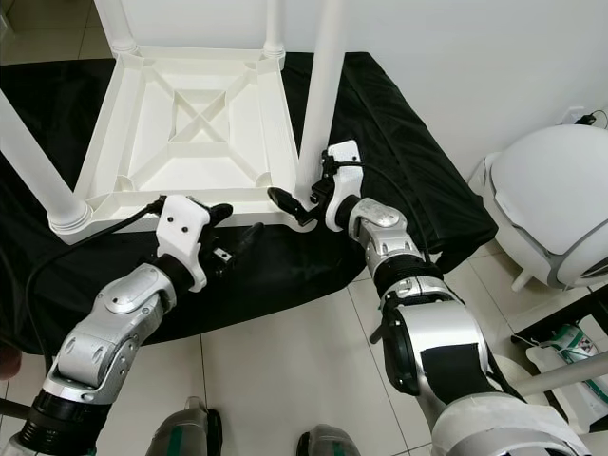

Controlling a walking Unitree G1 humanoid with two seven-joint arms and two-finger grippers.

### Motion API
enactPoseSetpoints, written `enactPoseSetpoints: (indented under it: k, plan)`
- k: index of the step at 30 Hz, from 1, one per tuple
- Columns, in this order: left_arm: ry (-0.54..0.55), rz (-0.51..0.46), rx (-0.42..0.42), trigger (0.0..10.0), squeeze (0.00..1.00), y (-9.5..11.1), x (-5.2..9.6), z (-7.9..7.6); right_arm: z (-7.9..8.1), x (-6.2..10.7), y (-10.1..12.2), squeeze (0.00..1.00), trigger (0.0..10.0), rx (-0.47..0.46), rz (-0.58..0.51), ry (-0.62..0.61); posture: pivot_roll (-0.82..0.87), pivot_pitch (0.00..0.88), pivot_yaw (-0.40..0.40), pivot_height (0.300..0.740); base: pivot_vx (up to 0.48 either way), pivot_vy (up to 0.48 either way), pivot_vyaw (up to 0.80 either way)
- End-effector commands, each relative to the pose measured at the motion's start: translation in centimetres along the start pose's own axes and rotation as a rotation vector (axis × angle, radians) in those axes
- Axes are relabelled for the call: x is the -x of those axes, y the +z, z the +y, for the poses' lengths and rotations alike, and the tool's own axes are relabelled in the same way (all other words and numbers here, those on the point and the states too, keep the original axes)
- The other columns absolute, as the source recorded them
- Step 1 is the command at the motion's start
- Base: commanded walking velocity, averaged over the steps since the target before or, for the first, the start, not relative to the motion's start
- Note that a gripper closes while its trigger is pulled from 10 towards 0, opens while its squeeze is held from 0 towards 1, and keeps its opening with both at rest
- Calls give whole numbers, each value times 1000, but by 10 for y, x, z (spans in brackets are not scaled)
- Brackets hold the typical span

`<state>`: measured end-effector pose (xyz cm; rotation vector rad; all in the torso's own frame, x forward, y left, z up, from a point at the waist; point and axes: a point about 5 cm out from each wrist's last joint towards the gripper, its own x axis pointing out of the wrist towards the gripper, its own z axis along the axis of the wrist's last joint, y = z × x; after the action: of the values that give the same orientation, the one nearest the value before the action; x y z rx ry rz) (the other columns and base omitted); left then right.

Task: Building children table

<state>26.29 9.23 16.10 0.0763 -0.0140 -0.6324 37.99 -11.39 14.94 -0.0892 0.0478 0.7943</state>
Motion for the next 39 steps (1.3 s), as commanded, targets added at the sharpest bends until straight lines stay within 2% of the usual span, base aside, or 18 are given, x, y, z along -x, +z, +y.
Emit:
enactPoseSetpoints:
  k: [1, 2, 3, 5, 6, 8, 16, 18, 20, 22, 25, 27, 30, 33, 35, 36, 38, 39]
  plan:
    - [3, 0, -5, 10000, 0, 0, -1, 0, 2, -1, -4, 0, 6078, -3, 27, 17, 49, 0, -52, 740, 0, 0, 0]
    - [3, 0, -5, 10000, 0, 0, -1, 0, 2, -1, -4, 0, 6078, -3, 27, 17, 49, 0, -52, 740, 0, 0, 0]
    - [3, 0, -4, 10000, 0, 0, -1, 0, 2, -1, -5, 0, 2941, -7, 31, 20, 49, 0, -52, 740, 0, 0, 0]
    - [1, -1, -4, 10000, 0, 0, -2, -1, 1, 0, -7, 0, 2941, -6, 41, 13, 47, 0, -50, 740, 0, 0, 0]
    - [-1, -1, -4, 10000, 0, 0, -2, -1, 0, 2, -10, 0, 0, -17, 54, 4, 45, 0, -49, 740, 0, 0, 0]
    - [-3, -1, -4, 10000, 0, 0, -2, -1, -2, 6, -15, 0, 0, -42, 70, -6, 44, 0, -48, 740, 0, 0, 0]
    - [-9, 9, -7, 10000, 0, -1, -1, 0, -7, 11, -23, 0, 0, -11, 109, -80, 32, 0, -40, 740, 0, 0, 0]
    - [-10, 9, -7, 10000, 0, -1, -1, 0, -7, 11, -26, 0, 0, 12, 126, -134, 31, 0, -40, 740, 0, 0, 0]
    - [-10, 9, -7, 10000, 0, -1, -1, 0, -6, 10, -28, 0, 0, -3, 119, -152, 27, 0, -40, 740, 0, 0, 0]
    - [-15, 8, -2, 10000, 0, -1, -2, -3, 3, 5, -32, 0, 0, -93, 91, -174, 19, 1, -35, 740, 0, 0, 0]
    - [-20, 8, 0, 10000, 0, -1, -3, -4, 7, 3, -34, 0, 0, -124, 82, -183, 18, 2, -35, 740, 0, 0, 0]
    - [-25, 12, 4, 10000, 0, -3, -2, -5, 15, -3, -39, 0, 0, -201, 90, -247, 10, 6, -35, 740, 0, 0, 0]
    - [-24, 13, 6, 10000, 0, -3, -2, -5, 18, -6, -40, 0, 0, -209, 89, -294, 9, 6, -34, 740, 0, 0, 0]
    - [-23, 13, 9, 10000, 0, -3, -2, -5, 28, -14, -38, 0, 0, -230, 46, -489, 4, 9, -40, 740, 0, 0, 0]
    - [-23, 13, 9, 10000, 0, -3, -2, -5, 28, -14, -38, 0, 0, -230, 46, -489, 4, 9, -40, 740, 0, 0, 0]
    - [-23, 14, 10, 10000, 0, -4, -2, -5, 30, -16, -34, 0, 0, -241, 26, -572, 2, 12, -44, 740, 0, 0, 0]
    - [-25, 15, 18, 10000, 0, -5, -2, -7, 41, -26, -27, 0, 0, -296, -16, -677, 0, 12, -44, 740, 0, 0, 0]
    - [-25, 15, 21, 10000, 0, -5, -2, -8, 46, -29, -23, 0, 0, -313, -29, -674, -6, 11, -43, 740, 0, 0, 0]
